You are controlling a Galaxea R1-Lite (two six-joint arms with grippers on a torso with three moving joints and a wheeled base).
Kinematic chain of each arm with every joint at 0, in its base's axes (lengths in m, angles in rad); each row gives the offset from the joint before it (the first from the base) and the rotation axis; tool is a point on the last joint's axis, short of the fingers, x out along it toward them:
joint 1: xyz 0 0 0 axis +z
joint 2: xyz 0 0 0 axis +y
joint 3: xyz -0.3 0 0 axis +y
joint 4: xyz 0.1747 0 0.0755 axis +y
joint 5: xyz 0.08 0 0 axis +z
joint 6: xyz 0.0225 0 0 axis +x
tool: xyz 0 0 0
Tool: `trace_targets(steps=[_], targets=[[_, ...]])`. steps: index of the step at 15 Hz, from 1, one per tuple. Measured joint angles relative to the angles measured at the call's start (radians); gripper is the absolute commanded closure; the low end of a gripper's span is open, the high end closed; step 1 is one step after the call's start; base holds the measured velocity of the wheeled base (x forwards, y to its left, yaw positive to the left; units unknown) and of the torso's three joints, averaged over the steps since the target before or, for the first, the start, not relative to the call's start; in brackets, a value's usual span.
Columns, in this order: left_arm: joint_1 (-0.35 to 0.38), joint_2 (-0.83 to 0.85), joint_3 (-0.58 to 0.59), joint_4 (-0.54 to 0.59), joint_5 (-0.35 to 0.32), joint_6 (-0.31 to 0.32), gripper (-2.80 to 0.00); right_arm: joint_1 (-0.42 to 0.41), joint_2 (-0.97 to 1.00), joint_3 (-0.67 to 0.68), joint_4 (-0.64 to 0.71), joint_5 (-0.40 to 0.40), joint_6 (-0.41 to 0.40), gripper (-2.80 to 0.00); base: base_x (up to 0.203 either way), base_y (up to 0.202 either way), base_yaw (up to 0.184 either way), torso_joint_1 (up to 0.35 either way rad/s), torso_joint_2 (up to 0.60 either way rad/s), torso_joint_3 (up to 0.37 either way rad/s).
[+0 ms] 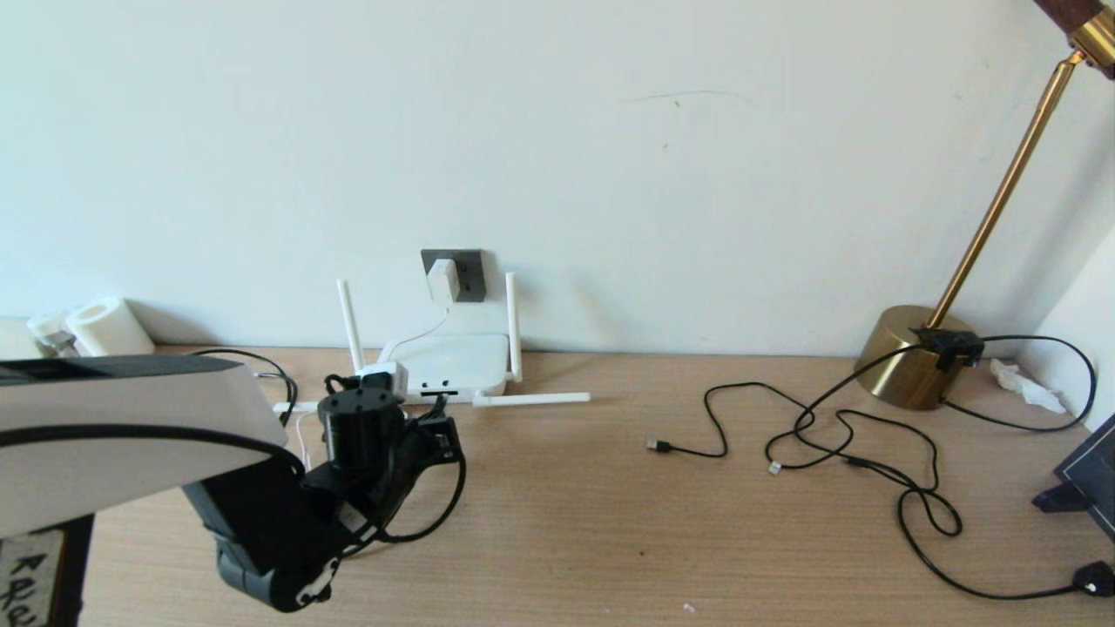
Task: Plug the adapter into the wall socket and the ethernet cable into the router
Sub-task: Align cable and router interface
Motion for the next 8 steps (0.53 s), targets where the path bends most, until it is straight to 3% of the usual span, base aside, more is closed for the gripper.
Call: trace_targets(steps=[8], targets=[[0.001,0.001,0.000,0.000,-0.001,-0.015,0.00,0.000,0.000,0.000,0.000,0.000,0.000,0.00,0.000,0.000,0.000,0.000,0.00,0.000]])
